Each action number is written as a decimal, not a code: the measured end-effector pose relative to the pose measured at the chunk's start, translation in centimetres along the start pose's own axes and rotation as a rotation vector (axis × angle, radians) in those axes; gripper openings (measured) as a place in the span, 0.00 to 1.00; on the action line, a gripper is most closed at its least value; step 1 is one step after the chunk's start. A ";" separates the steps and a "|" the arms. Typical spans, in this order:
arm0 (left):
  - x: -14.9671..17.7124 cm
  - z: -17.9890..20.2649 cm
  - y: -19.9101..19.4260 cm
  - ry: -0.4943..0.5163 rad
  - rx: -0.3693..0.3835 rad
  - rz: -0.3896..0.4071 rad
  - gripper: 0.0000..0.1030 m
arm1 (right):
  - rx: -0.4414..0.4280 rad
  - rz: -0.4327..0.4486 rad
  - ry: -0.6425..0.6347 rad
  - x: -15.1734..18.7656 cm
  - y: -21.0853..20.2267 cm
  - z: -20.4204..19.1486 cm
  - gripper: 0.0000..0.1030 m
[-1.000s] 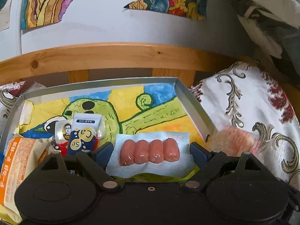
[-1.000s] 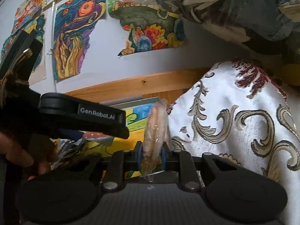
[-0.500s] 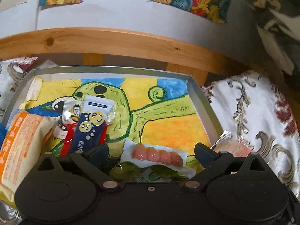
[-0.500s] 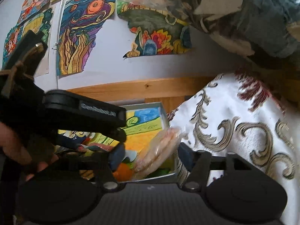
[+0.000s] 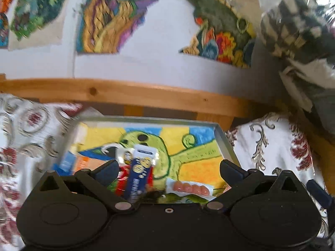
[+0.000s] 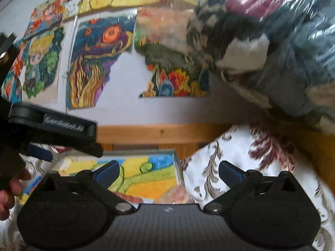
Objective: Organize snacks
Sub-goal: 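Open both tools and lift them away from the tray, then reach the left tool to the gold snack bag while the right tool reaches the yellow biscuit pack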
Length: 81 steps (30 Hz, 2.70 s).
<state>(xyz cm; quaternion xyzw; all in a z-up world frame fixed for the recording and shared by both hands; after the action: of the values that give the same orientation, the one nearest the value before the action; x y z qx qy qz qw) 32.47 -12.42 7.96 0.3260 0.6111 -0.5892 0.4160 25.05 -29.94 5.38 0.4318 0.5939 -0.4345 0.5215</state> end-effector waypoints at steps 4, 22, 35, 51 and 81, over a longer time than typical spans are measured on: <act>-0.5 -1.9 -3.0 -0.016 -0.022 0.034 0.99 | -0.006 0.033 -0.001 -2.2 -2.4 -0.9 1.00; 1.3 -7.4 -15.1 -0.001 -0.088 0.135 0.99 | -0.056 0.051 -0.033 -5.3 -11.0 -6.4 1.00; 3.2 -10.2 -20.3 -0.006 -0.108 0.175 0.99 | -0.056 0.046 -0.054 -6.3 -15.1 -8.4 1.00; 9.1 -11.9 -19.6 0.006 -0.133 0.088 0.99 | -0.074 -0.102 -0.073 -2.1 -16.4 -9.5 1.00; 17.7 -8.6 -7.1 0.017 0.020 -0.256 0.99 | -0.057 -0.442 -0.048 9.2 -11.7 -6.4 1.00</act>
<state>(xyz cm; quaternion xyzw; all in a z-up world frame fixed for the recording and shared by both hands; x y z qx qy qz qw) 17.33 -6.18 -4.98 0.2543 0.6454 -0.6408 0.3289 11.44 -26.11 -2.46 0.2658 0.6734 -0.5315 0.4397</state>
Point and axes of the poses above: each gripper's, at about its wrist camera, not at the fingertips, and y roughly the way its jaws point, z to its right, x to its underside, the point moved 6 cm from there along y, roughly the way its jaws point, and after that the axes turned 14 degrees about -x, right-handed, at the moved point
